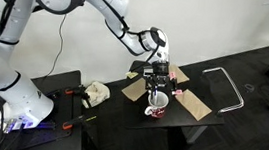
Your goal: Place the pen on the table into the mug
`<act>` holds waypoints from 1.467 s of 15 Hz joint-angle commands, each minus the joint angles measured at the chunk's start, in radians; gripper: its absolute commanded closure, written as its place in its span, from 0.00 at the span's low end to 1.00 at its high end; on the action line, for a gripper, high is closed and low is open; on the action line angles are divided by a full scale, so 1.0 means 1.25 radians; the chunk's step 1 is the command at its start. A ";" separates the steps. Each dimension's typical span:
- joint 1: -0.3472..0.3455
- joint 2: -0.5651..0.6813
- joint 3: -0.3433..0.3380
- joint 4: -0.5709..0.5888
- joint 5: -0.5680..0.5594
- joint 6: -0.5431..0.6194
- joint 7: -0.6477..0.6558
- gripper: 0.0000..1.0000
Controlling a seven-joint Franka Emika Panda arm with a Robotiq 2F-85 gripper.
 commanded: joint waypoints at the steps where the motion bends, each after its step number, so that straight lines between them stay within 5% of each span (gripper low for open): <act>1: 0.006 -0.077 0.002 -0.030 0.024 -0.013 0.028 0.00; 13: 0.027 -0.276 0.016 -0.069 0.026 -0.099 0.028 0.00; 22: 0.021 -0.286 0.032 -0.055 0.022 -0.105 0.010 0.00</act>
